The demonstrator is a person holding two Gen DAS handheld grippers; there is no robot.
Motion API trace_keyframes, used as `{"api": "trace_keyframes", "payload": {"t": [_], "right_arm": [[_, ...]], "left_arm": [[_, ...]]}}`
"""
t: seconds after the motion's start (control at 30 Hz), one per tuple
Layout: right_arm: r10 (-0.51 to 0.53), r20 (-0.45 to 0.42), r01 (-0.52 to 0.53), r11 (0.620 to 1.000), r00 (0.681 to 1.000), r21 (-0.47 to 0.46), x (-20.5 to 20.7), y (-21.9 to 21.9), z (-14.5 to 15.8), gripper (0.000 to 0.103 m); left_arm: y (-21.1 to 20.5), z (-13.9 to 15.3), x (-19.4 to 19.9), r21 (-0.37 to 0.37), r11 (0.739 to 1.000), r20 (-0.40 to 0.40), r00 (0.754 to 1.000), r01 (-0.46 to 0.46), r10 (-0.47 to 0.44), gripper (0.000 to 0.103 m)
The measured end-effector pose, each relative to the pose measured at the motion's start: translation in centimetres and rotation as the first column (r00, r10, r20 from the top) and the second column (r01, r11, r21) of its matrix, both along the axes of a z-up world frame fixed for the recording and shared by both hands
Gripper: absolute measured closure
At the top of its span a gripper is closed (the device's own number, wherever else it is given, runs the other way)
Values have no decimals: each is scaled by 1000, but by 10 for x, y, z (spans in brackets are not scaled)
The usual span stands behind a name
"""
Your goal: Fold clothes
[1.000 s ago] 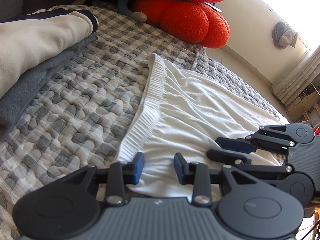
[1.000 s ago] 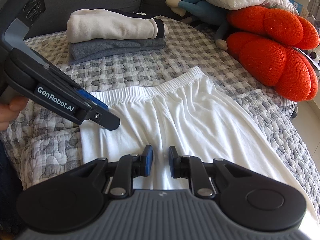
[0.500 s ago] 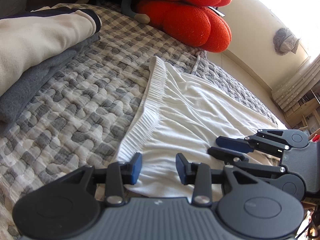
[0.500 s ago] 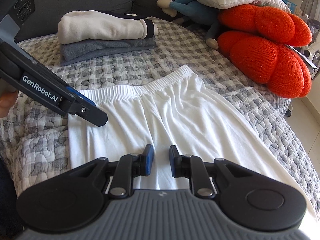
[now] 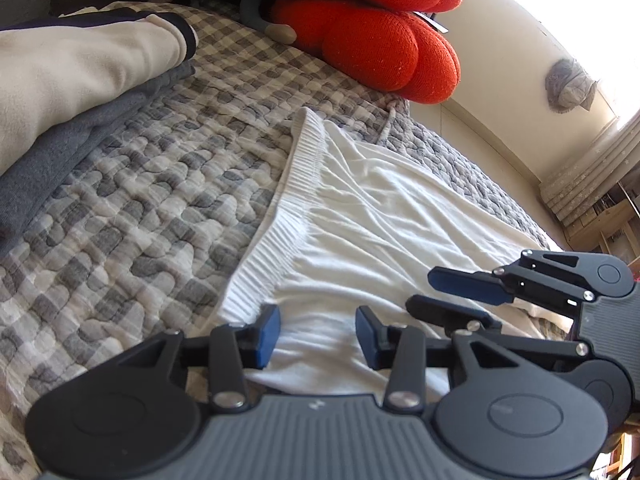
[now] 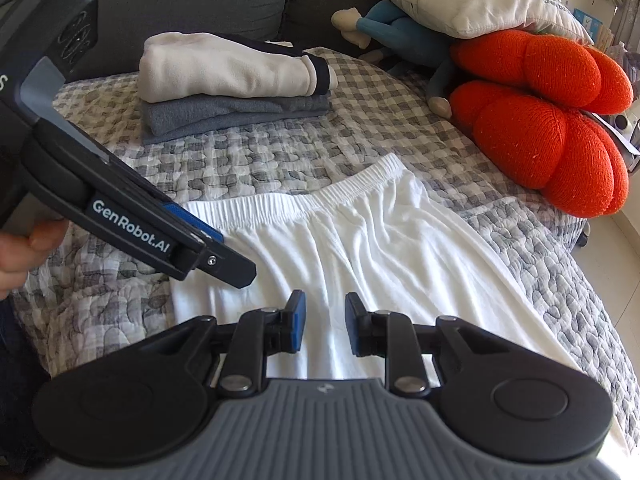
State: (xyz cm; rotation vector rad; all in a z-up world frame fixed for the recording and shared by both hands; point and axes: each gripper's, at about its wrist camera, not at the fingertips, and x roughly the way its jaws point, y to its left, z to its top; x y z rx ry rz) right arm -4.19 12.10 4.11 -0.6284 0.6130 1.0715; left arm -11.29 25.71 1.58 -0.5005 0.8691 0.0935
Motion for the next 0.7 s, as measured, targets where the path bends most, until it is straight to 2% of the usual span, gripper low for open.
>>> {"api": "trace_keyframes", "payload": {"t": [0.17, 0.23, 0.43, 0.5, 0.6, 0.7], "right_arm": [[-29, -7, 29, 999, 1000, -17, 5, -1, -2, 77], [-56, -17, 54, 997, 998, -59, 6, 2, -11, 77], [-70, -62, 67, 997, 996, -45, 12, 1, -17, 77], [-72, -78, 70, 997, 994, -38, 14, 1, -17, 77], [-64, -62, 61, 997, 996, -45, 11, 3, -16, 77], [-63, -39, 61, 997, 997, -56, 8, 5, -13, 77]], "left_arm": [[1, 1, -2, -7, 1000, 3, 1000, -5, 5, 60], [3, 1, -2, -15, 1000, 6, 1000, -10, 10, 60], [-2, 16, -10, -29, 1000, 114, 993, 0, 3, 58], [-5, 13, -5, -20, 1000, 92, 996, -1, 3, 58], [-9, 0, 4, 26, 1000, -9, 1000, -4, 4, 60], [-6, 0, 2, 25, 1000, 2, 1000, -11, 11, 60]]}}
